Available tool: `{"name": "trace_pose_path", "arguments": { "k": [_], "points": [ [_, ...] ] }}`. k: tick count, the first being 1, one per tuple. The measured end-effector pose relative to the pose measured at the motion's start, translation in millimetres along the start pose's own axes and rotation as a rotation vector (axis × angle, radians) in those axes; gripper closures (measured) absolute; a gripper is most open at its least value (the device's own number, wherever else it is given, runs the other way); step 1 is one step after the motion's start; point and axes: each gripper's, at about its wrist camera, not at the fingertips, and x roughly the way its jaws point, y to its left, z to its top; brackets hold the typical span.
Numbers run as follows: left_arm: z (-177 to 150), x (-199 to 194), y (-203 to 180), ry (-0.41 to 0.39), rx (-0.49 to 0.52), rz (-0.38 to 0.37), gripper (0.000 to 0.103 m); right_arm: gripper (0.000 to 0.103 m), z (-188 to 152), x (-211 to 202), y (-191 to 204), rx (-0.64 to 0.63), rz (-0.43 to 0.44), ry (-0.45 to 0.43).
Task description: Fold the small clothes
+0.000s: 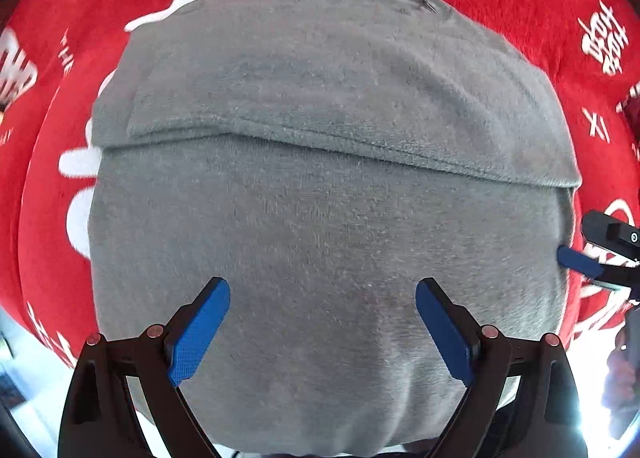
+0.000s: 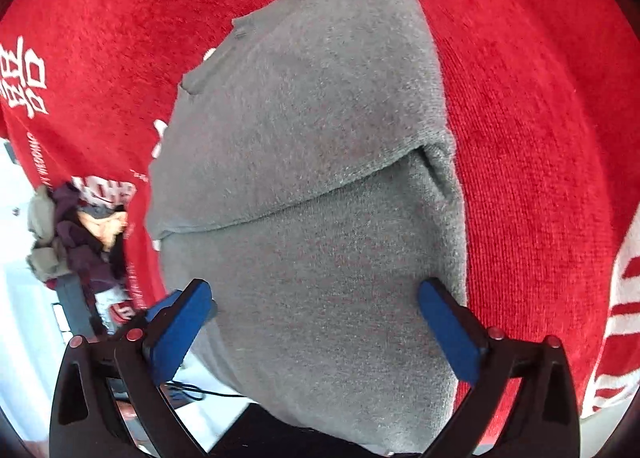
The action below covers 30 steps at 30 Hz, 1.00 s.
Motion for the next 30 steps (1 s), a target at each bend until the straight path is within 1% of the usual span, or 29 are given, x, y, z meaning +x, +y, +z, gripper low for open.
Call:
{"name": "trace_pose_path", "arguments": {
  "k": [2,4,5,8,9,11,13,14,16,17,19,21,23,26,27,30],
  "points": [
    [-9,-3,0,-0.010,-0.038,-0.003,0.008,0.000,-1,-1,-2,0.011,0.014,-0.014],
    [-19,-7,5,-0.013,-0.061,-0.003,0.008,0.000,-4,-5,-5,0.029,0.036,-0.064],
    [-25,-10,6,-0.013,-0.073,-0.001,0.008,0.000,-5,-5,-7,0.046,0.049,-0.076],
    [-40,-23,15,-0.031,-0.093,-0.010,0.008,0.000,-4,-7,-11,0.080,0.061,-0.087],
    [-38,-24,24,-0.034,-0.096,-0.013,0.008,0.000,-4,-7,-9,0.078,0.052,-0.086],
    [-44,-30,40,-0.048,-0.107,-0.025,0.008,0.000,-4,-7,-4,0.068,0.022,-0.086],
    [-48,-33,62,-0.052,-0.134,-0.049,0.008,0.000,-6,-8,6,0.034,-0.037,-0.084],
    [-54,-30,64,-0.046,-0.151,-0.057,0.008,0.000,-10,-8,11,0.018,-0.054,-0.084],
    [-67,-36,83,-0.041,-0.189,-0.054,0.008,0.000,-20,-9,15,0.009,-0.032,-0.078],
    [-76,-39,98,-0.050,-0.208,-0.058,0.008,0.000,-30,-8,16,0.013,-0.012,-0.061],
    [-89,-45,128,-0.047,-0.233,-0.061,0.008,0.001,-49,-5,19,0.012,-0.010,-0.018],
    [-109,-45,151,-0.025,-0.249,-0.058,0.008,0.002,-74,-1,25,-0.016,-0.025,0.027],
    [-127,-43,173,0.003,-0.253,-0.063,0.008,0.002,-99,4,32,-0.060,-0.063,0.064],
    [-152,-33,187,0.042,-0.223,-0.091,0.008,0.002,-135,15,36,-0.119,-0.133,0.128],
    [-158,-29,195,0.050,-0.204,-0.099,0.008,0.004,-143,17,37,-0.131,-0.147,0.140],
    [-172,-10,191,0.072,-0.158,-0.138,0.008,0.011,-166,25,33,-0.175,-0.203,0.167]
  ]
}}
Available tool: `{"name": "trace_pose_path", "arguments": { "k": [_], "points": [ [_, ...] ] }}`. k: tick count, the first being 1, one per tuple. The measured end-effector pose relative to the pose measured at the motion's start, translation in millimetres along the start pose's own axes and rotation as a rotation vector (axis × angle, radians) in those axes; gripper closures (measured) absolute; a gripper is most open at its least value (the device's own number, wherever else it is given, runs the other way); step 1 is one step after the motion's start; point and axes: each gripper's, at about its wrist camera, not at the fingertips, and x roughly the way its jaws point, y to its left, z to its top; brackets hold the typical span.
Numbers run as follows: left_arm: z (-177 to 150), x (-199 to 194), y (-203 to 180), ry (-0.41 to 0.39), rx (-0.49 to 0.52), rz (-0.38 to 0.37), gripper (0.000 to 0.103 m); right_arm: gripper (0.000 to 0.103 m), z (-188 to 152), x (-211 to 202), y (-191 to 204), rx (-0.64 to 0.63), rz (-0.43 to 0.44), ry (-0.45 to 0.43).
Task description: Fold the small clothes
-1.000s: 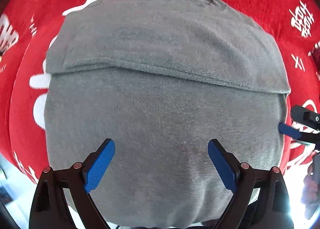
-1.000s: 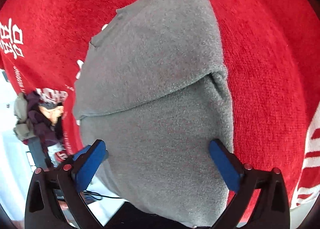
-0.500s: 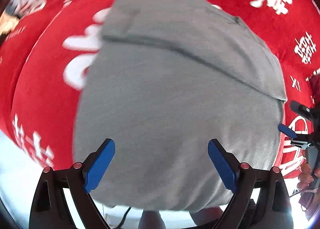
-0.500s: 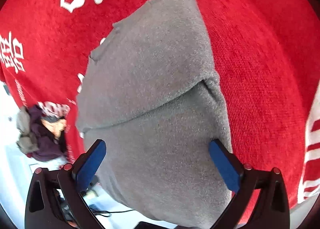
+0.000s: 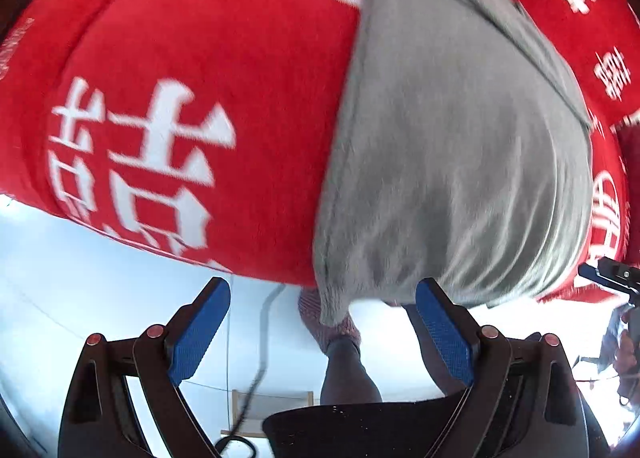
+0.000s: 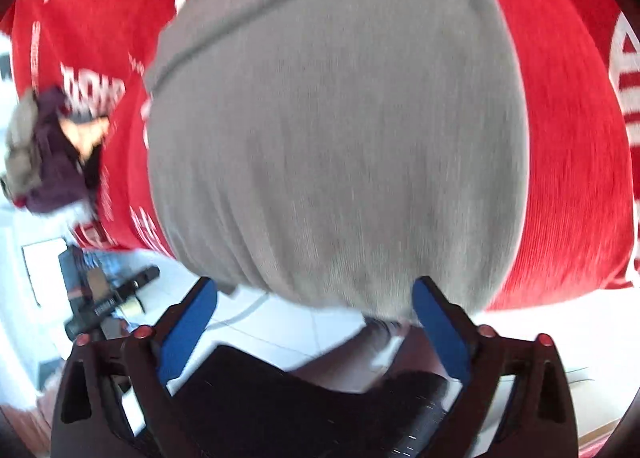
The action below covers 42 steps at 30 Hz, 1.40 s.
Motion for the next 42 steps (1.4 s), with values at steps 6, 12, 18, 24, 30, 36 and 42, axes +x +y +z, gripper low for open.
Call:
{"name": "trace_pose_path", "arguments": {
  "k": [6,12,18,24,30,36,42],
  "points": [
    [-2,34,-1,0.022,0.051,-0.072,0.008,0.028,-33,16,-23,-0.009,-0.100,0.046],
    [7,54,-2,0.021,0.095,-0.123,0.008,0.028,-46,43,-66,-0.055,-0.167,0.114],
    [13,60,-2,0.029,0.089,-0.181,0.008,0.028,-39,58,-86,-0.118,-0.119,0.137],
    [9,61,-16,0.039,0.125,-0.237,0.008,0.029,-39,69,-68,-0.194,-0.003,0.162],
    [10,69,-9,0.103,0.109,-0.159,0.083,0.082,-33,79,-79,-0.084,0.057,0.183],
    [10,55,-7,0.114,0.114,-0.288,0.094,0.090,-44,53,-78,-0.011,0.188,0.146],
    [19,15,-13,0.053,0.110,-0.410,0.094,0.090,-53,21,-69,0.026,0.268,0.076]
  ]
}}
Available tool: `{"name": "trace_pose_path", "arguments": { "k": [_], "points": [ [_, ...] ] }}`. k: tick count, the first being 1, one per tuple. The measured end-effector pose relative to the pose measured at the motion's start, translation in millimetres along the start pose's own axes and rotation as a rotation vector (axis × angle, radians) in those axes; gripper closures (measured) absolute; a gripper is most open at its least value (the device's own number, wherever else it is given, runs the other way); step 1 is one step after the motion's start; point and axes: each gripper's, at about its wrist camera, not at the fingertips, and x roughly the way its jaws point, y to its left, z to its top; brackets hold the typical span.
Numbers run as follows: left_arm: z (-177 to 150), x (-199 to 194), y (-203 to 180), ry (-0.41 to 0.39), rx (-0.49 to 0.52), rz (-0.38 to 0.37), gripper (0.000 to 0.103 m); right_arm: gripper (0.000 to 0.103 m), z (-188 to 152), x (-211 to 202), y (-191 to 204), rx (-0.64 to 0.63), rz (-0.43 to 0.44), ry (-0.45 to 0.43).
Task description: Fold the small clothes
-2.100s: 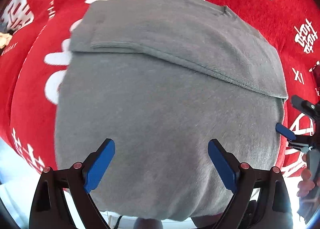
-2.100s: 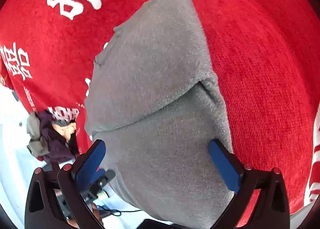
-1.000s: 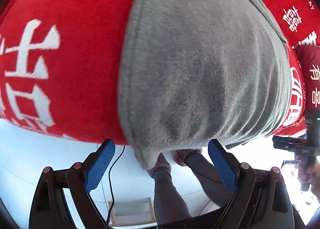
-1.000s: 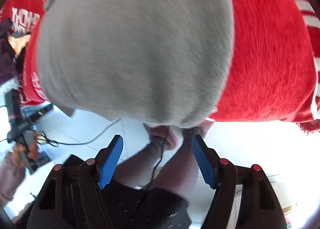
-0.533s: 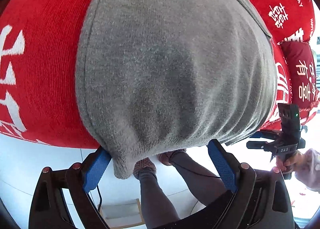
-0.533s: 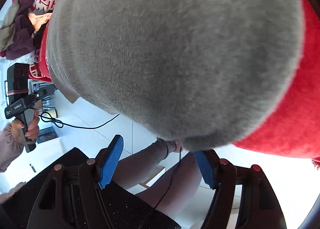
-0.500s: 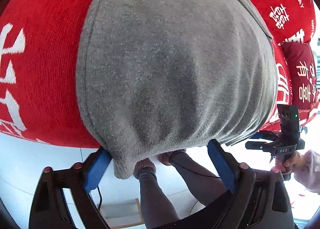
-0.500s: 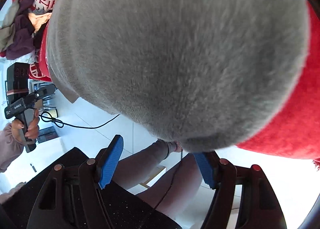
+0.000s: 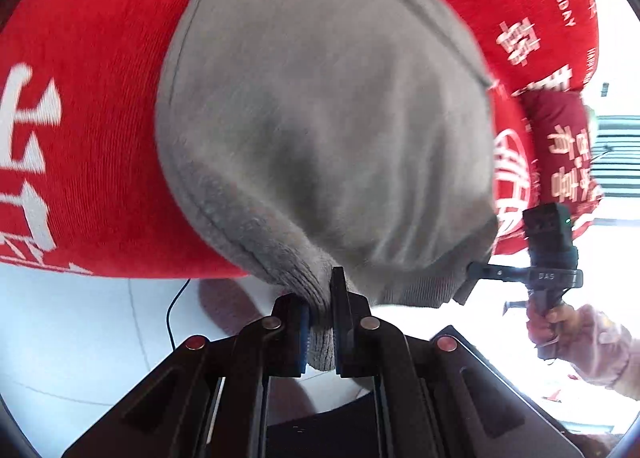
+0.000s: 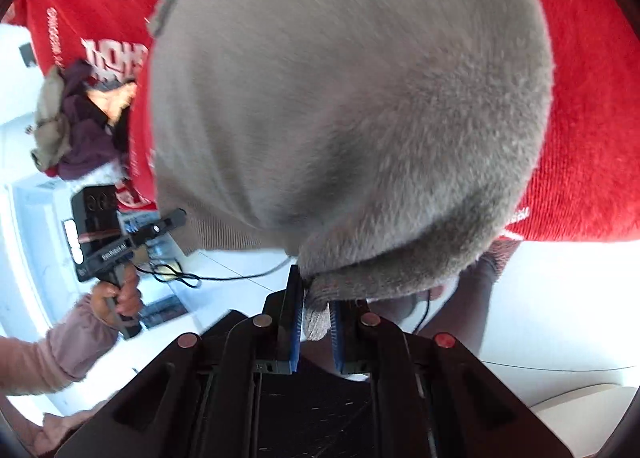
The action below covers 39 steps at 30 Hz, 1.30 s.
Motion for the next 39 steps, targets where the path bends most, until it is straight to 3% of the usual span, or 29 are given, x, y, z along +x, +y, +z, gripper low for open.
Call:
{"name": "trace_pose_path", "arguments": {
  "k": [6,12,15,22,27,32,36,37,39],
  "points": [
    [24,-31,-10,-0.084,-0.004,-0.067,0.094,0.091,2,-36,27,0.006,0.091,-0.121],
    [68,-70,-20,-0.201,-0.047,-0.124,0.094,0.094,31,-87,40,0.007,0.205,-0.268],
    [97,-88,-29,-0.258,-0.053,-0.128,0.094,0.095,63,-107,57,-0.015,0.256,-0.318],
    [190,-108,-49,-0.347,-0.044,-0.089,0.094,0.095,171,-151,98,-0.066,0.324,-0.397],
    [269,-95,-55,-0.390,-0.061,-0.051,0.094,0.095,254,-161,103,-0.057,0.324,-0.412],
    [330,-58,-37,-0.377,-0.114,0.045,0.094,0.095,328,-150,75,0.034,0.288,-0.423],
    [347,-31,-25,-0.338,-0.173,0.237,0.093,0.095,364,-121,47,0.116,0.159,-0.364],
    [349,-27,-24,-0.325,-0.178,0.258,0.083,0.095,368,-115,43,0.137,0.135,-0.346],
    [349,-28,-28,-0.324,-0.176,0.290,0.081,0.091,374,-104,33,0.197,0.086,-0.309]
  ]
}}
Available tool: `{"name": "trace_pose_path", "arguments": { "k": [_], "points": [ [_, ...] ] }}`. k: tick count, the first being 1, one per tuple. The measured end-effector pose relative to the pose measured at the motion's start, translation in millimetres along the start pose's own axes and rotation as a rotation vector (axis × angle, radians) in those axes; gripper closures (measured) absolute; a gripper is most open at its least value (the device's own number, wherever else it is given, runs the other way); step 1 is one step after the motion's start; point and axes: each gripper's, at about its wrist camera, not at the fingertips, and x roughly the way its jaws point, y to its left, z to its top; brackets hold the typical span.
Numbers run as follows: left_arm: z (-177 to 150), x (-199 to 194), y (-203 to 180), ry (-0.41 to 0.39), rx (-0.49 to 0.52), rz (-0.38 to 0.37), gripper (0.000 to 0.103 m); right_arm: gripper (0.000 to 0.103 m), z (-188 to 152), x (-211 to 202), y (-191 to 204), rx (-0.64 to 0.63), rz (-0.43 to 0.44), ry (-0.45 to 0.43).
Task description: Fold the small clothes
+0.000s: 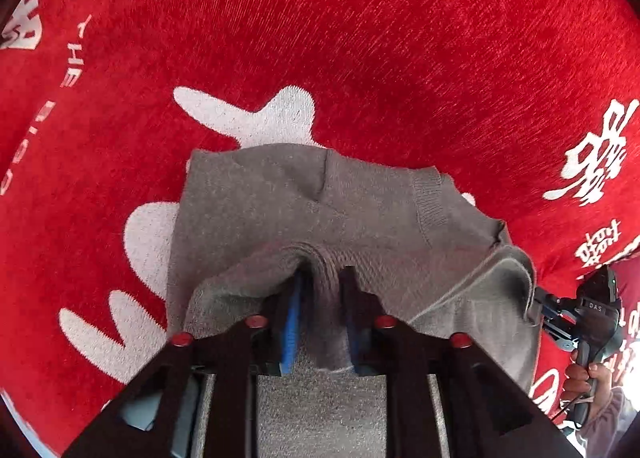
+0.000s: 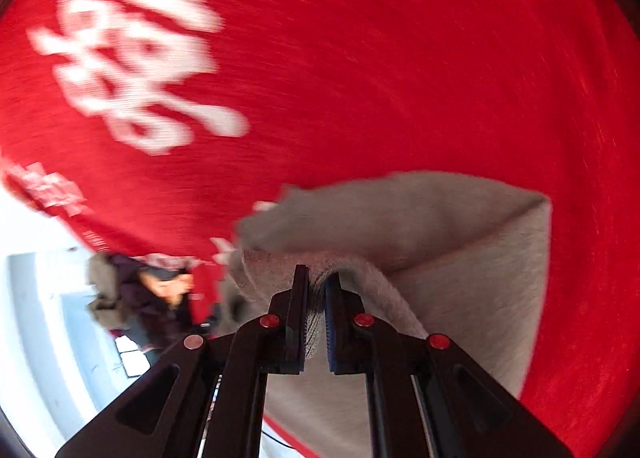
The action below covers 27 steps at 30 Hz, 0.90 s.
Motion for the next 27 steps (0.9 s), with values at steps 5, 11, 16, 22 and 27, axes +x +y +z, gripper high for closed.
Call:
{"name": "trace_pose_path", "arguments": {
  "k": [5,11,16,22,27],
  "points": [
    [4,-31,-7,-0.064,0.024,0.105,0.013,0.069,1,-15,17,-0.054,-0.054,-0.057],
    [0,-55,-6,-0.102,0.058,0.165,0.008,0.052,-11,-37,47,-0.220,-0.211,-0.089],
    [-17,-30,-19,-0.026,0.111,0.173,0.008,0.052,-30,-19,48,-0.277,-0.276,-0.016],
    [5,9,-18,-0.049,0.085,0.329,0.008,0.052,-47,9,33,-0.310,-0.354,0.032],
    [33,7,9,-0.090,-0.024,0.425,0.008,0.052,-49,3,32,-0.322,-0.360,0.039]
  ]
}}
